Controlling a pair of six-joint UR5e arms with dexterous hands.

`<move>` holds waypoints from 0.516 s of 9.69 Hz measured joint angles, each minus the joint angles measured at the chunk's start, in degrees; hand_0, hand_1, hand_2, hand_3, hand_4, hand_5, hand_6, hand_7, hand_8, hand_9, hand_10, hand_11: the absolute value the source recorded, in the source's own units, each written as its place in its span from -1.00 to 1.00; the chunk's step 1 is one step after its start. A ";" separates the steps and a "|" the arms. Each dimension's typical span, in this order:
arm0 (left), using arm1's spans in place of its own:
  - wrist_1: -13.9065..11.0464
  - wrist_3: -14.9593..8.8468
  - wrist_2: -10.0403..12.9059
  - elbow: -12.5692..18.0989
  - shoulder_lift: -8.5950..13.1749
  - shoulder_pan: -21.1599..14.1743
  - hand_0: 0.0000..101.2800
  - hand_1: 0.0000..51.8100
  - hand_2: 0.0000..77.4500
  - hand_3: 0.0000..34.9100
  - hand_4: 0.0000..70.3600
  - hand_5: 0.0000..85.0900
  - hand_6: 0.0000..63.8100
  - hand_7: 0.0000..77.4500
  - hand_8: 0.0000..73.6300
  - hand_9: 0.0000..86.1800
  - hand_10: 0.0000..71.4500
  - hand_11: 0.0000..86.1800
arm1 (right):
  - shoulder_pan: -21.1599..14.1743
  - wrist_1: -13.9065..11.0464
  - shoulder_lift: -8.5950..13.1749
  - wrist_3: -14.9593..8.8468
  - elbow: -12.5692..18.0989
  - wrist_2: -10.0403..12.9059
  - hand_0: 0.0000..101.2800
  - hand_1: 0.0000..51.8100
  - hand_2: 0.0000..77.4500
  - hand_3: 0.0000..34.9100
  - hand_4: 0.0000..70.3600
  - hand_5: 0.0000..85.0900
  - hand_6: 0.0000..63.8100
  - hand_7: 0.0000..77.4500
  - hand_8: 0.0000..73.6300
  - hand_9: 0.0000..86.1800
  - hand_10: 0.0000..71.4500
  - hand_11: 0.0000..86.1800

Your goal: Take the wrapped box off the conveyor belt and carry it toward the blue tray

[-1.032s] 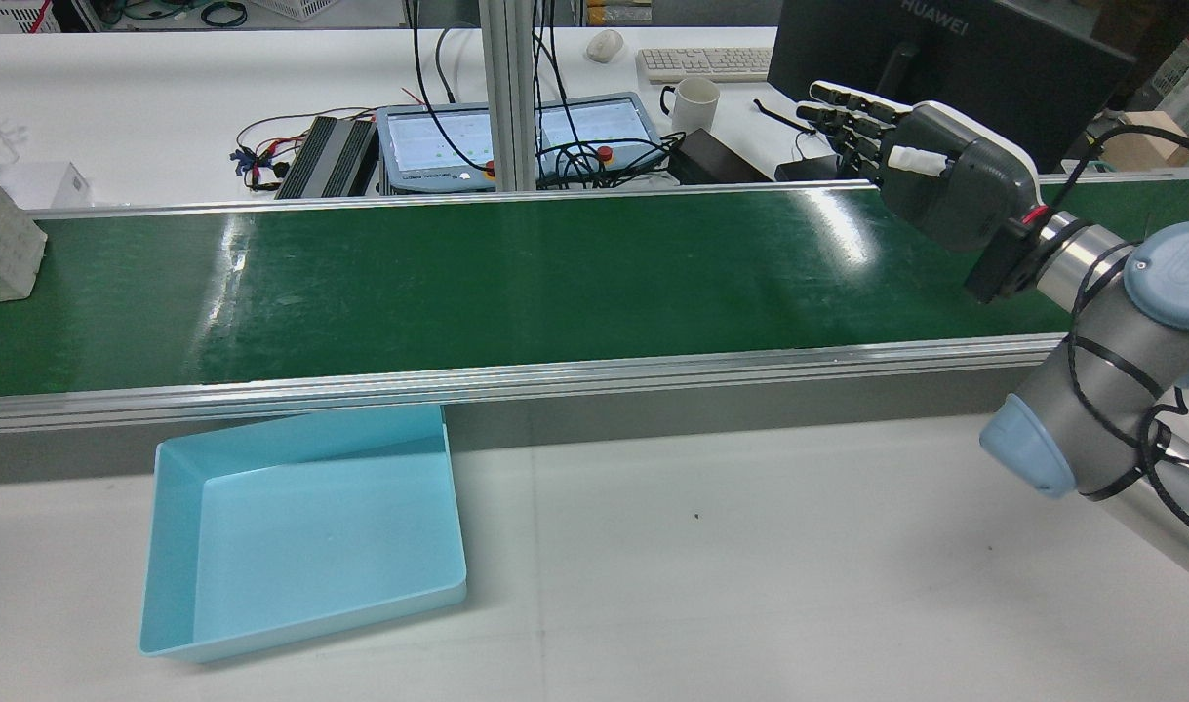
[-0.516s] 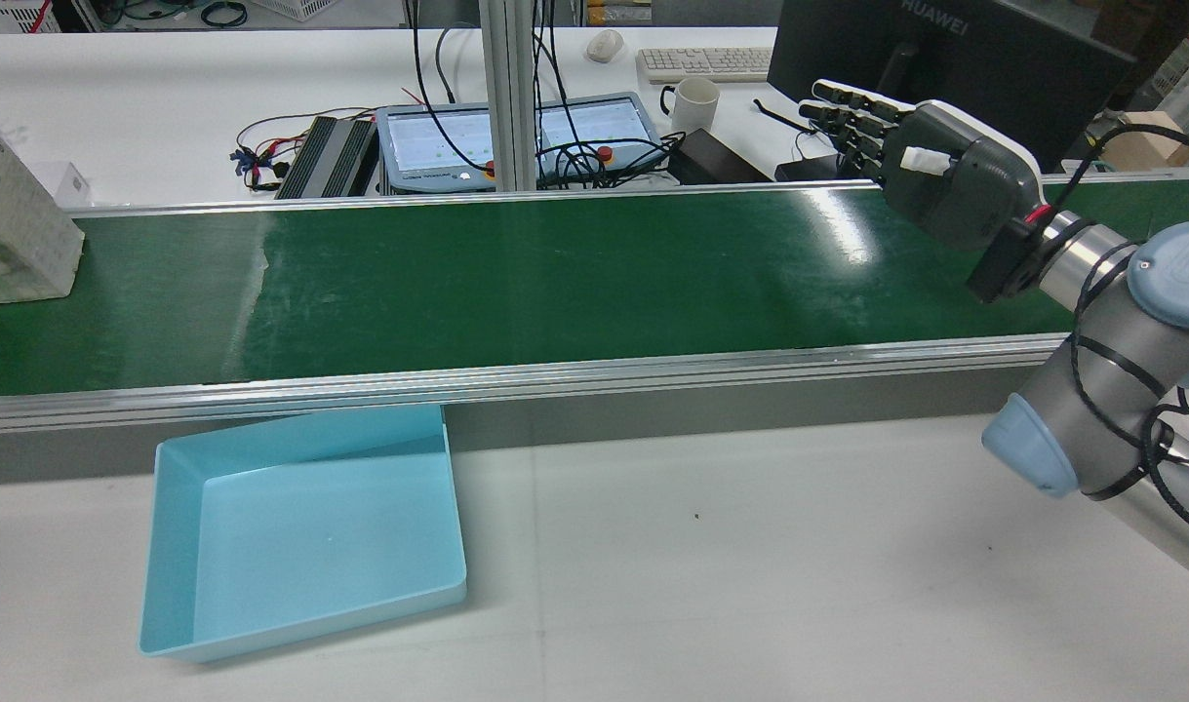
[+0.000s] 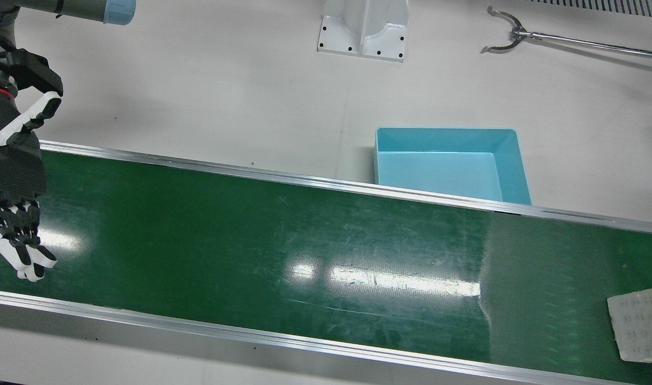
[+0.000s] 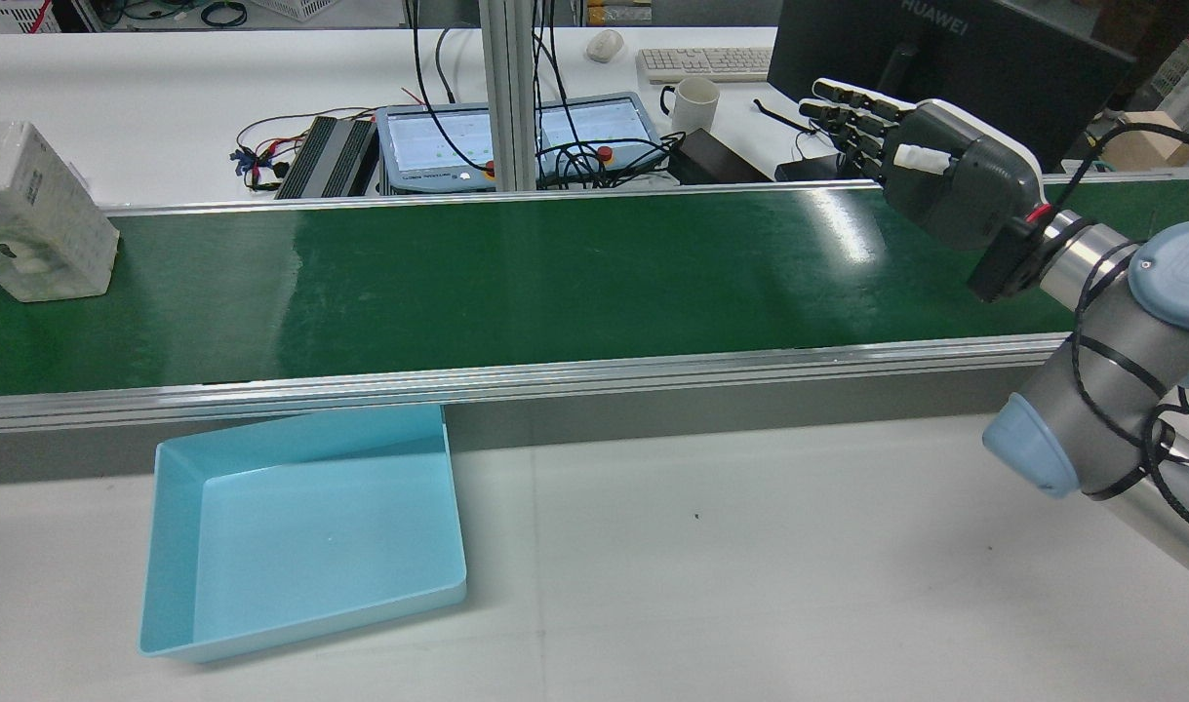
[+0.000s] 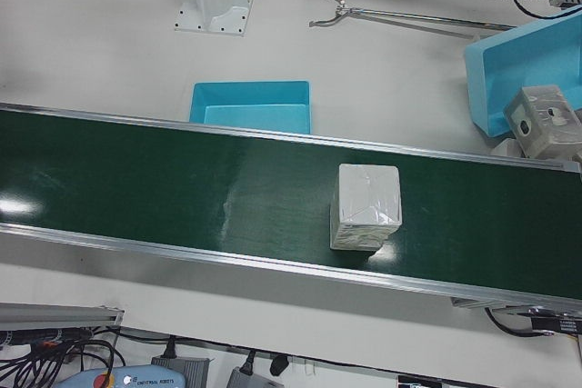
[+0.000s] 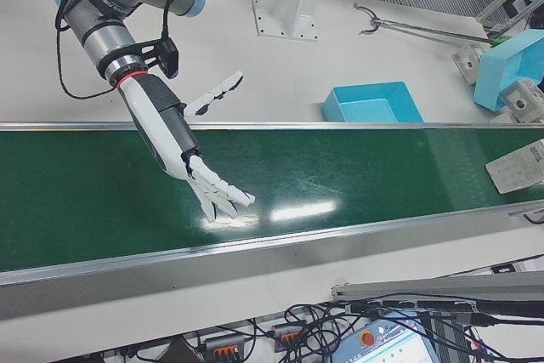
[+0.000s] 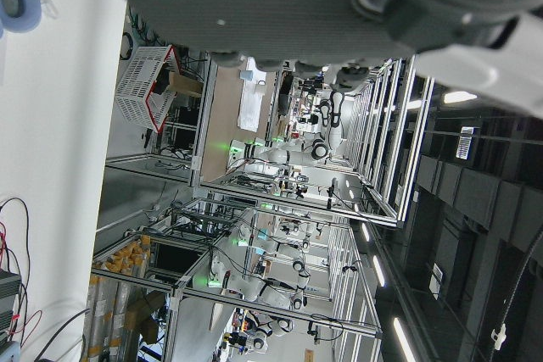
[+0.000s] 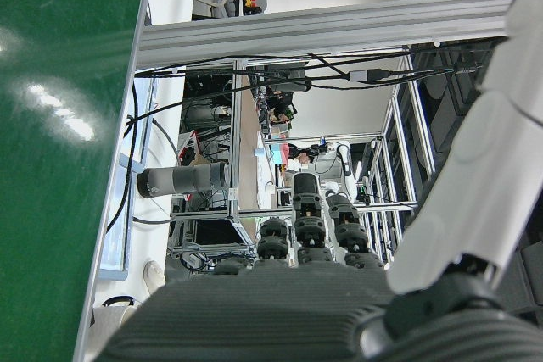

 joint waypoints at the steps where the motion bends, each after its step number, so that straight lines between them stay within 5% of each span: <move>1: 0.00 0.00 0.00 0.00 0.00 0.00 -1.00 -1.00 -0.99 -1.00 -0.98 -0.97 -0.98 -0.99 -0.99 -0.99 -0.98 -0.99 | 0.00 0.00 0.00 0.00 -0.01 0.00 -0.21 -0.77 -0.90 -1.00 -0.67 -0.83 -0.83 -0.58 -0.81 -0.81 -1.00 -0.97; 5: 0.00 0.00 0.00 0.00 0.00 0.00 -1.00 -1.00 -0.97 -1.00 -0.98 -0.97 -0.98 -0.99 -0.99 -1.00 -0.98 -1.00 | -0.04 0.00 0.04 0.00 -0.08 0.00 -0.21 -0.81 -0.90 -1.00 -0.67 -0.81 -0.81 -0.56 -0.81 -0.81 -1.00 -0.97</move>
